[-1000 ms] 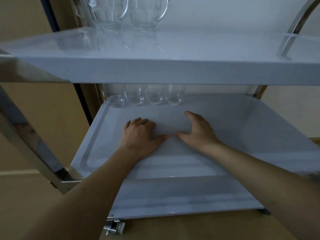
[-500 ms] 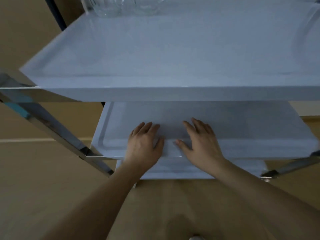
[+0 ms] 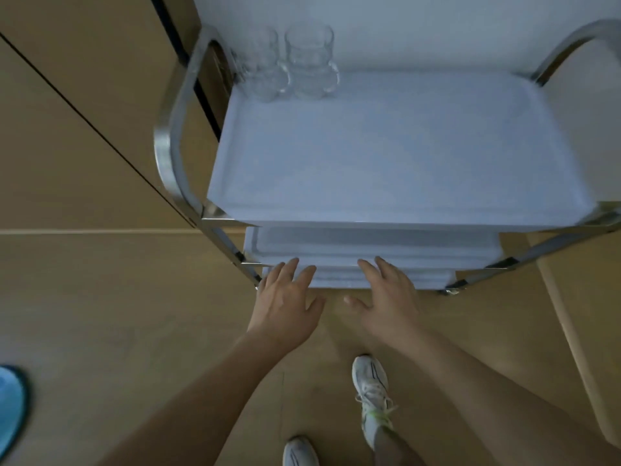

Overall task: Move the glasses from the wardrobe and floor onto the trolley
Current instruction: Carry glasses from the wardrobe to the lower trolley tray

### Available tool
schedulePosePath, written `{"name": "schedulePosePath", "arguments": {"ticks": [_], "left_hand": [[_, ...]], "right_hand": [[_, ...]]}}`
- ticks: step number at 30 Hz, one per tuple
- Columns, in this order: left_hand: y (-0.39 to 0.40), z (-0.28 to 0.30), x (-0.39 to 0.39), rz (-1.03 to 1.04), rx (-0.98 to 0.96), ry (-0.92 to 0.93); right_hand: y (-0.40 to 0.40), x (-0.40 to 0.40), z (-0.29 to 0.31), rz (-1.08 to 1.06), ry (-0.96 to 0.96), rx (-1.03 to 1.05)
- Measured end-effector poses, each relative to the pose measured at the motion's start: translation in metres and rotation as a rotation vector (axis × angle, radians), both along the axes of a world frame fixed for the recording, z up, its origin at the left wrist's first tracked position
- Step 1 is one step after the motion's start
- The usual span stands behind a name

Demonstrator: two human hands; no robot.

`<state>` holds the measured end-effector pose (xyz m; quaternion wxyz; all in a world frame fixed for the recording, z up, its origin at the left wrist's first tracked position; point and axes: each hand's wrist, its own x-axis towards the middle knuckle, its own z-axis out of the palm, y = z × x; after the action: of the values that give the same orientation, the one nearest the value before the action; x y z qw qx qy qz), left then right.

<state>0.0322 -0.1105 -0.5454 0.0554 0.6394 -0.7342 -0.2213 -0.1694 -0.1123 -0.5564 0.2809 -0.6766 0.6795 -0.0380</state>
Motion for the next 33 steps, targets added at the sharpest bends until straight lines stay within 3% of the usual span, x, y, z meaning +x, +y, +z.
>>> {"name": "schedulePosePath", "arguments": {"ticks": [8,16,23,33], "left_hand": [[0.001,0.197,-0.024,-0.160,-0.183,-0.003],[-0.010,0.345,-0.126,-0.342,-0.449,0.009],[0.012,0.421,-0.260,-0.479,-0.604,0.064],[0.089,0.472,-0.512,-0.747,-0.678,0.085]], "right_hand": [[0.036,-0.020,0.199,-0.106,-0.026,-0.174],[0.058,-0.109,0.354,-0.254,0.076,-0.410],[0.105,-0.232,0.426,-0.397,0.123,-0.539],[0.226,-0.456,0.467,-0.652,0.245,-0.586]]}}
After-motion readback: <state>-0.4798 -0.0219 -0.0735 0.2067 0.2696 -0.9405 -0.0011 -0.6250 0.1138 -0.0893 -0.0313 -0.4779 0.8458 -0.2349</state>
